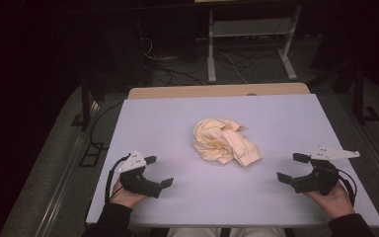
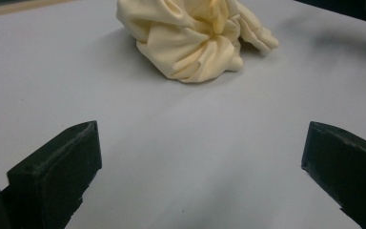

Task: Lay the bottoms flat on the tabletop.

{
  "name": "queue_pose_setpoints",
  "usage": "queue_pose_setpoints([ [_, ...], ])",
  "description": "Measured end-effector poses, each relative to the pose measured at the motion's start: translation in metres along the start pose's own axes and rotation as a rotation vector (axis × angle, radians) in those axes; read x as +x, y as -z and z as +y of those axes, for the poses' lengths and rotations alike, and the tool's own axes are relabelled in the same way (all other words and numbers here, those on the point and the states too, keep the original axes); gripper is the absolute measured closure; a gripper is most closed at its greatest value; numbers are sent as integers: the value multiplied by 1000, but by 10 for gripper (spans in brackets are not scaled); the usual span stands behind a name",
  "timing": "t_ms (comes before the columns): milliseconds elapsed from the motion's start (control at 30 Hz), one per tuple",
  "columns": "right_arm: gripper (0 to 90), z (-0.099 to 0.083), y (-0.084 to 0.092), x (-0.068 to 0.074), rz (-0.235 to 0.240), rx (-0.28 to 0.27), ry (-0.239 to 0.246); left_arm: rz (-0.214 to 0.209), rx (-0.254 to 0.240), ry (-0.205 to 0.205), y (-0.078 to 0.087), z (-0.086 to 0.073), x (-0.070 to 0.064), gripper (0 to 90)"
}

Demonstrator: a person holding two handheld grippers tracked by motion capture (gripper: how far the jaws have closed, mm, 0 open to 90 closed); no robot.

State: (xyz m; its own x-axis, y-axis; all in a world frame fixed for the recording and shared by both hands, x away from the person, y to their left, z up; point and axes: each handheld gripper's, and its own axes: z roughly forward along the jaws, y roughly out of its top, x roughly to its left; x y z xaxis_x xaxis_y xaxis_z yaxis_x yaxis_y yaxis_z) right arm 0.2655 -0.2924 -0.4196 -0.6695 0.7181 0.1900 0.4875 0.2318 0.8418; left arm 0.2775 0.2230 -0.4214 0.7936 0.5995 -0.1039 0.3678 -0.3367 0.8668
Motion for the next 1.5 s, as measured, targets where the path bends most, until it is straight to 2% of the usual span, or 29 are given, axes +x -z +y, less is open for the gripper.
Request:
queue_pose_setpoints([
  [133, 0, 8, 0, 1, -9, 17, 23, -4, 10, 0, 0, 5, 0, 0],
  [267, 0, 15, -1, -1, -5, 22, 21, -5, 28, -19, -1, 12, -1, 0],
  [433, 0, 26, -3, -4, 3, 42, 21, -4, 30, -21, -2, 21, 4, 0],
  [800, 0, 45, -7, -11, 10, 48, 16, -10, 42, -42, -4, 45, 11, 0],
  [1500, 0, 82, -31, -16, 20, 71, 46, -7, 54, -80, -17, 83, 24, 0],
])
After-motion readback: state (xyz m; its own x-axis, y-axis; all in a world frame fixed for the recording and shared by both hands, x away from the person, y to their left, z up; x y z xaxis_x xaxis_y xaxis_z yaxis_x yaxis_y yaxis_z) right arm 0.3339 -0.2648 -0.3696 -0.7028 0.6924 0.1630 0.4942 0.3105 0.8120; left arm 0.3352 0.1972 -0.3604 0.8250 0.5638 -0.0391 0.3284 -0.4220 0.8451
